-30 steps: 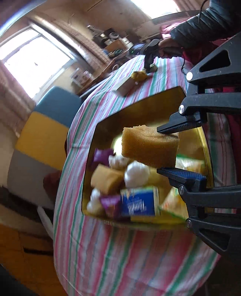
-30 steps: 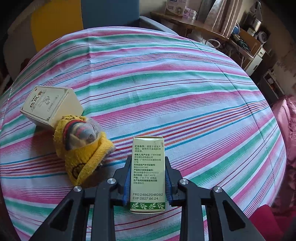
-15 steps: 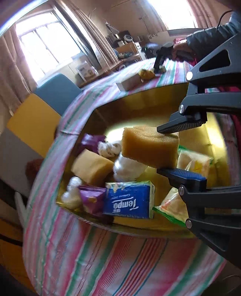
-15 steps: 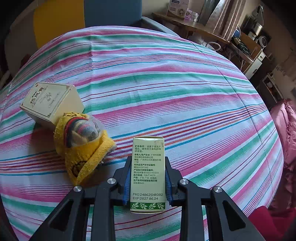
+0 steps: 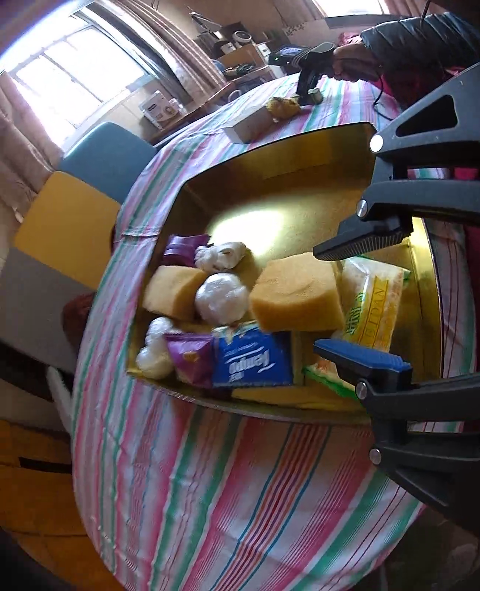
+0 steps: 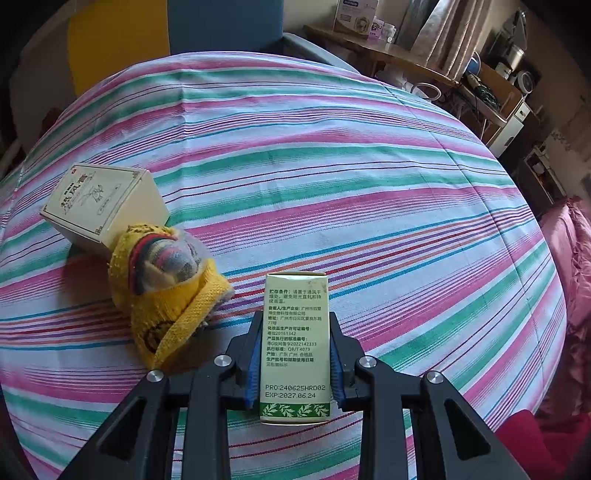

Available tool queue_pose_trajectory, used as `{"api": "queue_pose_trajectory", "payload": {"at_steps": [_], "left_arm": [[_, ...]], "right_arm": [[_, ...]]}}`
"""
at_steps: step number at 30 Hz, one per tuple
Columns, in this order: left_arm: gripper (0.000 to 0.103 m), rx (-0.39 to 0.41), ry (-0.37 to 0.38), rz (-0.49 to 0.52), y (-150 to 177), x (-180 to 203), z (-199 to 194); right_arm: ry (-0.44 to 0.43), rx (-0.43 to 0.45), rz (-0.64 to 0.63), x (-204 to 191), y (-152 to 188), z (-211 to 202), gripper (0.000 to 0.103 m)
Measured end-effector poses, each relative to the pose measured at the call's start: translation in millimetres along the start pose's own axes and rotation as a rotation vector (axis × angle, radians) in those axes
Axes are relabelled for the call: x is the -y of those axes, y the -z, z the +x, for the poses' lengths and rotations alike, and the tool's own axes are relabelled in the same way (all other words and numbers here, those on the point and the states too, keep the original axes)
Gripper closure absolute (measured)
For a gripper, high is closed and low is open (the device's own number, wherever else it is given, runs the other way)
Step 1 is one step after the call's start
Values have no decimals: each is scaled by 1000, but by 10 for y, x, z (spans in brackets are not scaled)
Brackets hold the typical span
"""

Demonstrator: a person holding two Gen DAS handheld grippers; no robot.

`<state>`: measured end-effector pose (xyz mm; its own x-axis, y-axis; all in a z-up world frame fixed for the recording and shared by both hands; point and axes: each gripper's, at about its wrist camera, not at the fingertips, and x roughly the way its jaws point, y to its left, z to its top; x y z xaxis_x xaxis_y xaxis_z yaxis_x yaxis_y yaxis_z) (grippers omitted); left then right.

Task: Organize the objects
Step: 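Carry the sponge into the tray with the left tool while the right grasps the green box, then lift the green medicine box with the right tool and carry it toward the tray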

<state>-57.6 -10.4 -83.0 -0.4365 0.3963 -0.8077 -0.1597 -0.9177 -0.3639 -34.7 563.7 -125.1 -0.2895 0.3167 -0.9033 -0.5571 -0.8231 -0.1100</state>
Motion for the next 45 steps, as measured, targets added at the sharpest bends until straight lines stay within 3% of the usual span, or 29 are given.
{"api": "queue_pose_trajectory", "payload": {"at_steps": [12,21,45], "left_arm": [[59,143,-147,182,-10,384,-214],[59,183,-216,276,84,609,-305],[59,133,-230,303,162,725,-177]], "right_arm": [[10,10,-27,-76,10,-19,73],[4,10,-23,-64,16,-21,73],[-35,97,72,60,-59,-229,73]]}}
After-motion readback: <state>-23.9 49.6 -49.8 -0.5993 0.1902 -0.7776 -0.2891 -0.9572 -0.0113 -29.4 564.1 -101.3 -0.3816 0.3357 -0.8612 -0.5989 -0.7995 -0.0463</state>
